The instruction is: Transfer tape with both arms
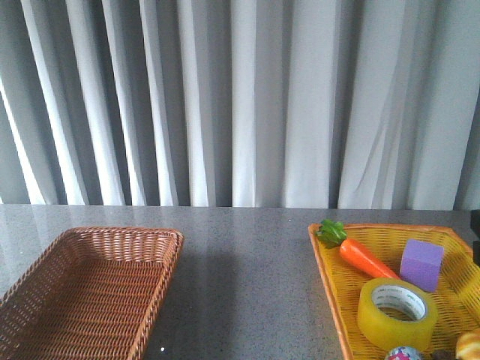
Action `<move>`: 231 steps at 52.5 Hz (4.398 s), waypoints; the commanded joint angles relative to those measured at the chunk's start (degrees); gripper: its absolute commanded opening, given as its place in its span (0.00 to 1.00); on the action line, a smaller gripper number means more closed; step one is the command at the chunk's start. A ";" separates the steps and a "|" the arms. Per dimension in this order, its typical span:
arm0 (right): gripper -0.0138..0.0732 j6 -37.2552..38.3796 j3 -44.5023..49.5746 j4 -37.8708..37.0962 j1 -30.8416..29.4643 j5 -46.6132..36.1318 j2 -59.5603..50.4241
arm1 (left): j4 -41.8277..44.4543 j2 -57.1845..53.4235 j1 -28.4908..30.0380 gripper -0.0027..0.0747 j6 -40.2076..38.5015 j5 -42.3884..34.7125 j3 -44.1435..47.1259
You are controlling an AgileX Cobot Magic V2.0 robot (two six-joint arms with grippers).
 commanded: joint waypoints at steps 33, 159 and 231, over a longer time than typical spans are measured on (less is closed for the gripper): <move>0.81 -16.07 -42.91 15.73 -0.09 37.36 43.50 | -0.59 3.48 -0.13 0.71 -0.37 8.48 -1.43; 0.29 -31.88 -65.34 30.56 17.84 44.42 53.70 | -0.54 3.88 -0.13 0.71 -0.37 10.20 -1.43; 0.80 -16.33 -73.81 12.66 19.13 49.12 46.00 | -0.54 3.78 -0.13 0.71 -0.43 11.93 -1.43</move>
